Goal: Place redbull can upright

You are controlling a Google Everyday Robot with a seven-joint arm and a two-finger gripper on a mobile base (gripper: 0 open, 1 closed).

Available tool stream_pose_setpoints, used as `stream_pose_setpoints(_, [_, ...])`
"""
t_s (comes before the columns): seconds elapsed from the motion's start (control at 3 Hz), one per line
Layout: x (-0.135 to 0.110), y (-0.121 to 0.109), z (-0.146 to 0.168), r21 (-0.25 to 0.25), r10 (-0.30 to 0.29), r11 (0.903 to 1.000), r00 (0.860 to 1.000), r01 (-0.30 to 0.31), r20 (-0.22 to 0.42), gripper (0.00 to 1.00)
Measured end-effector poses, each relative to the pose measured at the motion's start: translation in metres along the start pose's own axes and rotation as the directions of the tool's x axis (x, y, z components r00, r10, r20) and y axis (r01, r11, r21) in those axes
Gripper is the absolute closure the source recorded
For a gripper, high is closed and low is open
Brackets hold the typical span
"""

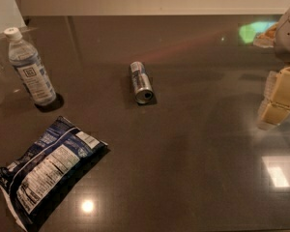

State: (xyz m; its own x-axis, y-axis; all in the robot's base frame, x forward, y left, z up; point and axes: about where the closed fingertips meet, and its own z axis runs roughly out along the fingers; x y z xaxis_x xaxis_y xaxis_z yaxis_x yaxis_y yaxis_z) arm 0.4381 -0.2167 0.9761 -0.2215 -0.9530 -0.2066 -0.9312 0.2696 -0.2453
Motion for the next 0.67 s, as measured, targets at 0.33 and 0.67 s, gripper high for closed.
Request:
stream_pose_setpoints(0.33, [0.000,0.000,0.000,0.000,0.000,1.0000,1.000,0.000,0.000,0.00])
stream_pose_setpoints(0.67, [-0.017,-0.010,0.004,0.004,-0.074,0.9972,0.997,0.074,0.024,0.00])
